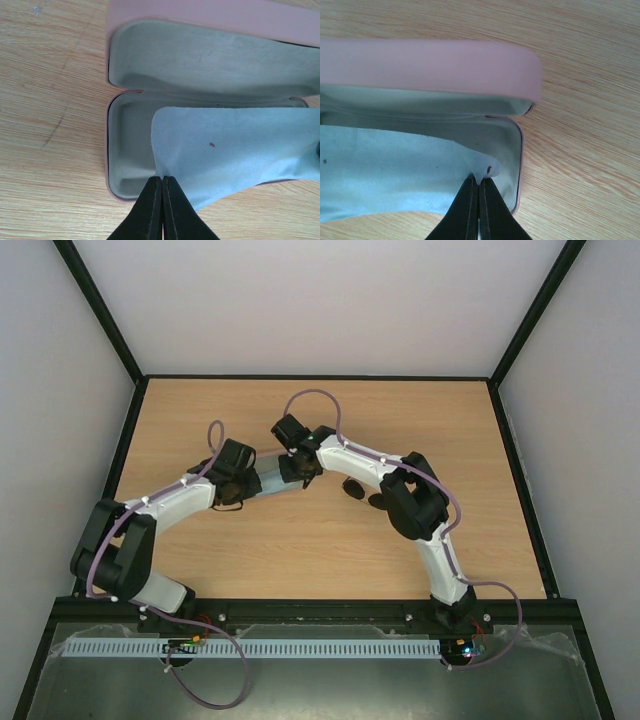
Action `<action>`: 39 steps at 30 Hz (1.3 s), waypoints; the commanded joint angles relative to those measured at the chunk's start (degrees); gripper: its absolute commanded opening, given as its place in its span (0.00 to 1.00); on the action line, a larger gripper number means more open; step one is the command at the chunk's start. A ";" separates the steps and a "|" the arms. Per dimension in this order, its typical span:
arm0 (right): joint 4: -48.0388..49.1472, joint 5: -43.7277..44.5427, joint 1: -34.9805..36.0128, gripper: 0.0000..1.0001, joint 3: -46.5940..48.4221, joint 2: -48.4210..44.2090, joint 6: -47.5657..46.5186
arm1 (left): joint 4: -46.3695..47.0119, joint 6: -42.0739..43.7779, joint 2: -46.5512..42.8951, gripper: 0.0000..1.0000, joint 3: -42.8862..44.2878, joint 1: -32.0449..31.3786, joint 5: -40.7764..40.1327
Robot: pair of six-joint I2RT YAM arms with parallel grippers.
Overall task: Organize the sunglasses
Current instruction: Place the glasses cleaning cloth in the sunglasses case.
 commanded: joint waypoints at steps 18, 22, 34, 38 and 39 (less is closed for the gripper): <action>-3.23 -0.38 -0.48 0.01 4.34 5.25 -0.89 | 2.48 0.85 5.22 0.02 1.60 0.84 -3.60; -3.20 -0.38 -0.50 0.01 3.93 5.45 -0.92 | 2.65 0.81 5.85 0.02 1.74 0.82 -3.65; -2.97 -0.64 -0.53 0.01 3.61 6.09 -0.75 | 1.80 1.05 6.31 0.02 1.74 0.84 -4.48; -3.15 -0.48 -0.49 0.01 3.17 5.87 -0.83 | 1.73 0.88 6.31 0.04 1.48 0.83 -4.40; -3.08 -0.47 -0.53 0.01 2.97 5.81 -0.83 | 1.67 0.84 6.32 0.05 1.41 0.83 -4.35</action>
